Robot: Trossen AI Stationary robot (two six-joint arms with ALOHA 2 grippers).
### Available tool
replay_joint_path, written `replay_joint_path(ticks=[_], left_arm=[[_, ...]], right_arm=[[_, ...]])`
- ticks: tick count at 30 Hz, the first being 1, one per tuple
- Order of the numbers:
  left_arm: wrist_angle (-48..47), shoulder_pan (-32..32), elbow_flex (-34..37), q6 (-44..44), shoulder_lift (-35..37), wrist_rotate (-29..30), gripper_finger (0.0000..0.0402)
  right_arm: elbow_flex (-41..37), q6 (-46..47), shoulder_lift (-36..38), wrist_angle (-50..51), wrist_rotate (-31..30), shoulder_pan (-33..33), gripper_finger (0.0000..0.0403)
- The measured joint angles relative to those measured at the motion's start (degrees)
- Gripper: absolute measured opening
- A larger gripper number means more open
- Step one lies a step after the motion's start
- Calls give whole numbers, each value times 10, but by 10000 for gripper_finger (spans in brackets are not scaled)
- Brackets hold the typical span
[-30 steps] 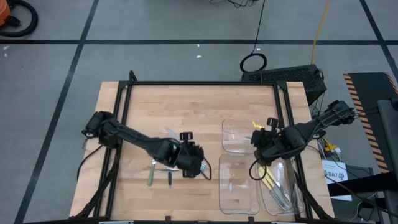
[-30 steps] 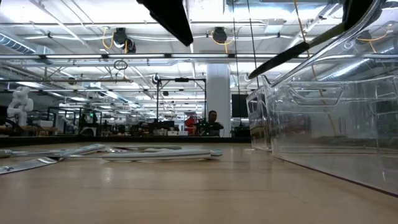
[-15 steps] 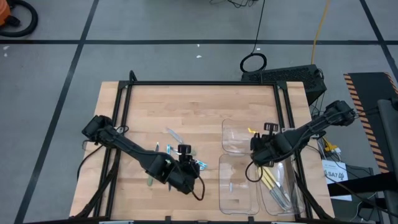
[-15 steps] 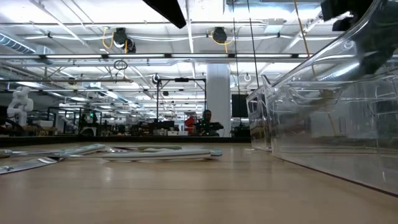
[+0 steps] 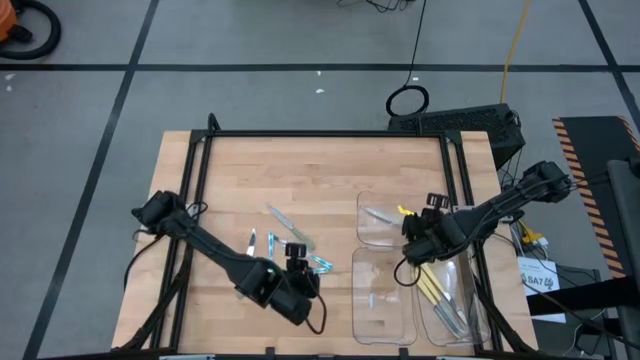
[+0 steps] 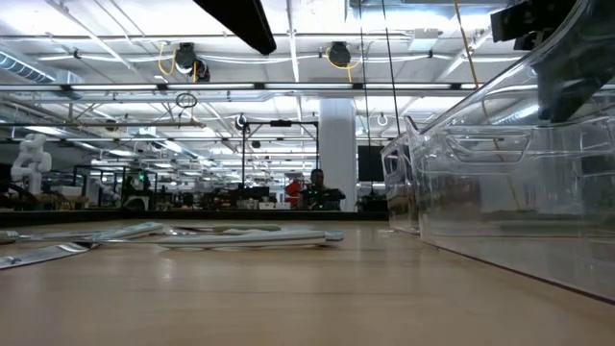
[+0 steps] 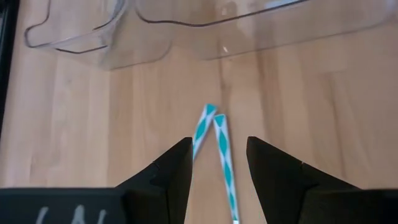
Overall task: Sort silverware by color (type)
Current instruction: Put the blue knife into the bottom left transparent bin
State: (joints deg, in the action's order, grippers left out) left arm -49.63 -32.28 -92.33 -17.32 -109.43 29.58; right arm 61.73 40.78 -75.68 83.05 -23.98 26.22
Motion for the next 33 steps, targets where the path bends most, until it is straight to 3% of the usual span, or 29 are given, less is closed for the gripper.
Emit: replay_joint_path(ticks=[5,9,15,25,33], left_arm=[[-2,-23,0,-19,0,0,161],[-3,-38,0,29,0,22,161],[15,-32,41,60,0,-9,161],[177,-22,182,34,0,-56,161],[309,-5,232,44,1,-54,161]], right_arm=[[7,6,0,-21,5,4,165],[28,8,1,-80,22,29,171],[47,-3,2,-198,-58,98,158],[47,-32,2,-340,-186,199,155],[47,-101,2,-418,-195,219,155]])
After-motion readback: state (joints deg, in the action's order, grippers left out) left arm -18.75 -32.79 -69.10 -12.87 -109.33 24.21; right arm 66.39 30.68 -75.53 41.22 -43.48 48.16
